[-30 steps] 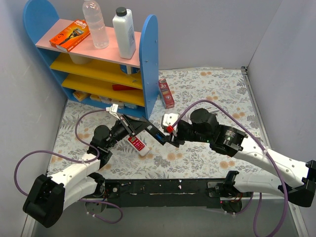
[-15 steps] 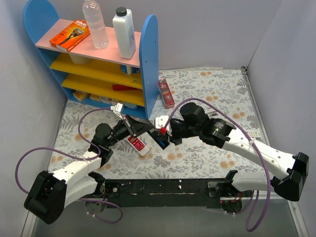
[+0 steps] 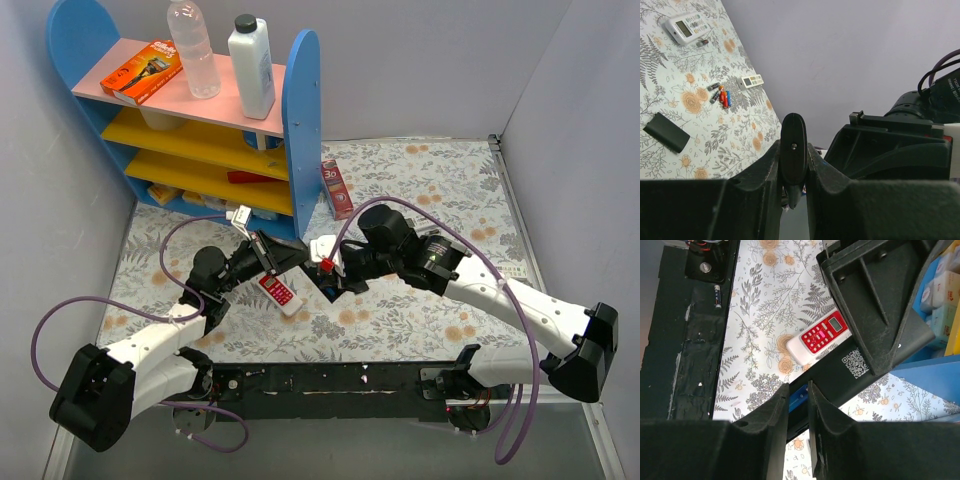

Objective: Load the batteries into the remote control
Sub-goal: Load the battery into the remote control.

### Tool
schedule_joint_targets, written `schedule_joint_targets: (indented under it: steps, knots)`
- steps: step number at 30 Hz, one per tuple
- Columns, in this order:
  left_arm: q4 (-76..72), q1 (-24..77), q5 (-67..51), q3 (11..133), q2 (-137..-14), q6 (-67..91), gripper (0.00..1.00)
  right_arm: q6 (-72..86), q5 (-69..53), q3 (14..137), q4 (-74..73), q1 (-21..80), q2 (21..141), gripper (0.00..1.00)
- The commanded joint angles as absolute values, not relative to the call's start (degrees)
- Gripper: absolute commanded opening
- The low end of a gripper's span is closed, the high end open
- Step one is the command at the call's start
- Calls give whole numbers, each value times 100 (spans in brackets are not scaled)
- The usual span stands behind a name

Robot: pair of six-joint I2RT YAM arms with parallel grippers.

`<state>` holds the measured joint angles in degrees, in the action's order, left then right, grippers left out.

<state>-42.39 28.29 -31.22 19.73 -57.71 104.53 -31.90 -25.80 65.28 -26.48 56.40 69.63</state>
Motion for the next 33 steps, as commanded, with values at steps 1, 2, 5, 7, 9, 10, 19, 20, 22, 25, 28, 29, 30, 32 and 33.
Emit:
schedule_joint_targets:
  steps: [1, 2, 5, 7, 9, 10, 19, 20, 22, 25, 28, 29, 30, 32, 33]
  knots:
    - [-4307, 2812, -3261, 2232, -5757, 10397, 0, -3287, -2751, 6820, -2680, 5590, 7022, 27]
    - [-4307, 2812, -3278, 2232, -5757, 10389, 0, -3287, -2768, 6829, -2689, 5581, 7031, 27]
    - [-4280, 2812, -3270, 2241, -5748, 10380, 0, -3313, -2777, 6838, -2725, 5572, 7084, 27]
    - [-4289, 2812, -3261, 2250, -5731, 10389, 0, -3322, -2803, 6829, -2751, 5555, 7093, 25]
    - [-4289, 2812, -3252, 2250, -5713, 10389, 0, -3313, -2830, 6820, -2777, 5546, 7102, 24]
    - [-4280, 2812, -3226, 2241, -5704, 10389, 0, -3322, -2830, 6794, -2795, 5546, 7093, 24]
    - [-4579, 2812, -3112, 2215, -5625, 10634, 0, -3261, -2900, 6495, -2856, 5537, 7040, 21]
    - [-4649, 2812, -3094, 2215, -5616, 10652, 0, -3243, -2909, 6426, -2865, 5537, 7031, 21]
    - [-4719, 2812, -3059, 2223, -5599, 10731, 0, -3191, -2909, 6346, -2839, 5537, 7005, 21]
    - [-4834, 2812, -2980, 2215, -5537, 10828, 0, -3085, -2892, 6118, -2708, 5537, 6917, 21]
    - [-4957, 2812, -2901, 2206, -5493, 10968, 0, -2997, -2830, 5898, -2619, 5537, 6820, 21]
    - [-5018, 2812, -2892, 2206, -5467, 10995, 0, -2971, -2821, 5854, -2593, 5537, 6786, 21]
    - [-5053, 2812, -2848, 2197, -5458, 11030, 0, -2927, -2813, 5758, -2567, 5537, 6768, 21]
    - [-5176, 2804, -2804, 2180, -5441, 11135, 0, -2892, -2760, 5652, -2514, 5537, 6706, 21]
    - [-5212, 2795, -2778, 2171, -5432, 11162, 0, -2857, -2751, 5573, -2496, 5537, 6689, 20]
